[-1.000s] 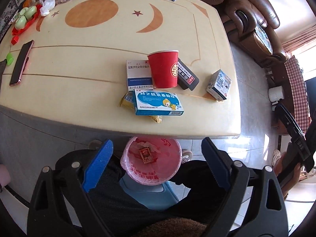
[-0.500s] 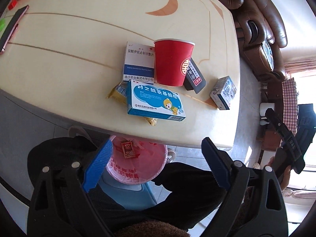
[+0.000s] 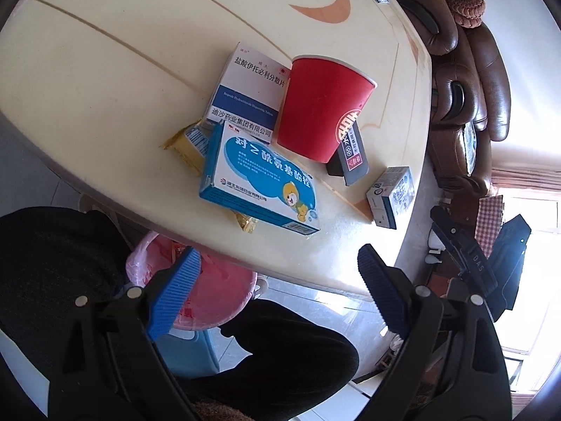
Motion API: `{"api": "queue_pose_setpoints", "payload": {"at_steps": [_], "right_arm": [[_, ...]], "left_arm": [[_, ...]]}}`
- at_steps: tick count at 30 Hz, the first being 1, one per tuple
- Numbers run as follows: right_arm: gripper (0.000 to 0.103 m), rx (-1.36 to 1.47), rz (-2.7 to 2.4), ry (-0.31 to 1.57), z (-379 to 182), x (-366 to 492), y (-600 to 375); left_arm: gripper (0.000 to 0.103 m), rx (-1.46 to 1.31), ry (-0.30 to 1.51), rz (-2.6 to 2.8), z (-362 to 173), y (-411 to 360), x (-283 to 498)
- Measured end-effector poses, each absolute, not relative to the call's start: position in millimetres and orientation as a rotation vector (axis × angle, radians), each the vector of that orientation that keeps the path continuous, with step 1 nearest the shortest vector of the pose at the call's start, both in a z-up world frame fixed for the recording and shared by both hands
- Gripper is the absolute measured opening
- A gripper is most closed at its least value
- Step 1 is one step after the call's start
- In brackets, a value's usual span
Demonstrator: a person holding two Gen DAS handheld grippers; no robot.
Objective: Collect trash
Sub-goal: 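Move the left tool to the blue medicine box while the right tool approaches the milk carton, then grasp the blue medicine box with the left gripper while the right gripper grasps the milk carton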
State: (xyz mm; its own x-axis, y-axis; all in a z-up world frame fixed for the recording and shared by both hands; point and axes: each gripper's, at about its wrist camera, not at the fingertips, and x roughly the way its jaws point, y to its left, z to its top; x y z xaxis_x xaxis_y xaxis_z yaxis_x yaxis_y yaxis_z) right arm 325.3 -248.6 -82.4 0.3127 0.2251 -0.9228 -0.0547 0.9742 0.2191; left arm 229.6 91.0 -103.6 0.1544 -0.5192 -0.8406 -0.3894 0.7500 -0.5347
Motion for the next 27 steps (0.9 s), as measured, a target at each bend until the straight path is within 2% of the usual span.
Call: {"api": "queue_pose_setpoints", "payload": {"at_steps": [5, 16, 21, 23, 25, 27], "right_arm": [[0.096, 0.171, 0.181, 1.283, -103.0, 337.1, -249.0], [0.096, 0.202, 0.148, 1.364, -138.6, 355.7, -252.4], [0.096, 0.233, 0.128, 1.379, -146.8, 367.1, -250.5], [0.096, 0.235, 0.121, 1.393, -151.6, 371.8, -246.5], [0.096, 0.239, 0.116, 1.399, -155.1, 374.3, -244.0], [0.096, 0.239, 0.113, 1.402, -157.6, 375.5, -241.4]], "left_arm": [[0.089, -0.872, 1.449, -0.085, -120.0, 89.3, 231.6], [0.088, -0.876, 1.415, 0.018, -134.3, 90.2, 239.1], [0.077, -0.902, 1.410, 0.012, -138.1, 89.2, 245.3], [0.076, -0.901, 1.420, 0.007, -140.2, 88.3, 248.0], [0.067, -0.910, 1.427, 0.007, -142.5, 88.4, 248.8], [0.064, -0.934, 1.413, -0.007, -142.6, 89.9, 249.4]]}}
